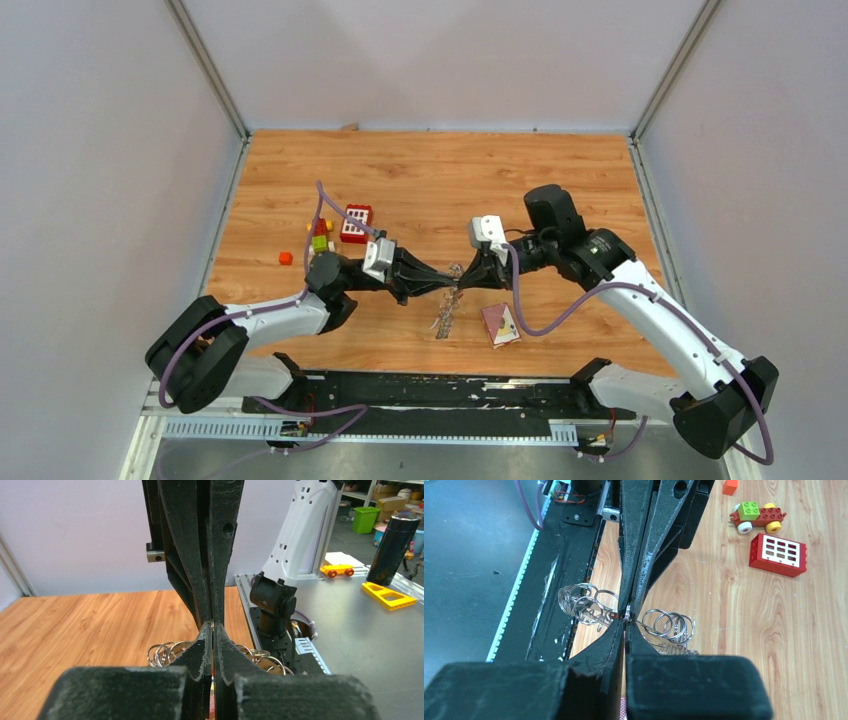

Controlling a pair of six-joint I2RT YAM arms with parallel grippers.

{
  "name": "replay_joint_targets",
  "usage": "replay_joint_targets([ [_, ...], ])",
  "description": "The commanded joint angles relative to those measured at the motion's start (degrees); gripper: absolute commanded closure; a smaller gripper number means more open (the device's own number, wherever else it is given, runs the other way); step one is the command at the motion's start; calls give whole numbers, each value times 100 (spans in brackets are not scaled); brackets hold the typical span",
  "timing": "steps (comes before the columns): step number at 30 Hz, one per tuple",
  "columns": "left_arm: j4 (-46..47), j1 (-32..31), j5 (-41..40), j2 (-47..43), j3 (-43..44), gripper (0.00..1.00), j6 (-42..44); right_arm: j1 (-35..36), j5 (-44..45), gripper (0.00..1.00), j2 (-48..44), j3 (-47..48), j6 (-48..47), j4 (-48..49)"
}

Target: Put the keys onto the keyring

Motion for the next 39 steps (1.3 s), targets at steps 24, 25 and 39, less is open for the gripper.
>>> replay_joint_targets([
  [24, -2768, 14, 145, -319, 682, 48, 2142, 1083, 2967, 100, 1155, 2303, -620, -2793],
  [25, -2696, 13, 145, -298, 637, 48, 2131, 1099, 3025, 100, 1188, 2365, -610, -2829],
  [39, -1854, -1, 151, -15, 500, 67, 1667, 1281, 3428, 100, 1547, 2742, -579, -3070],
])
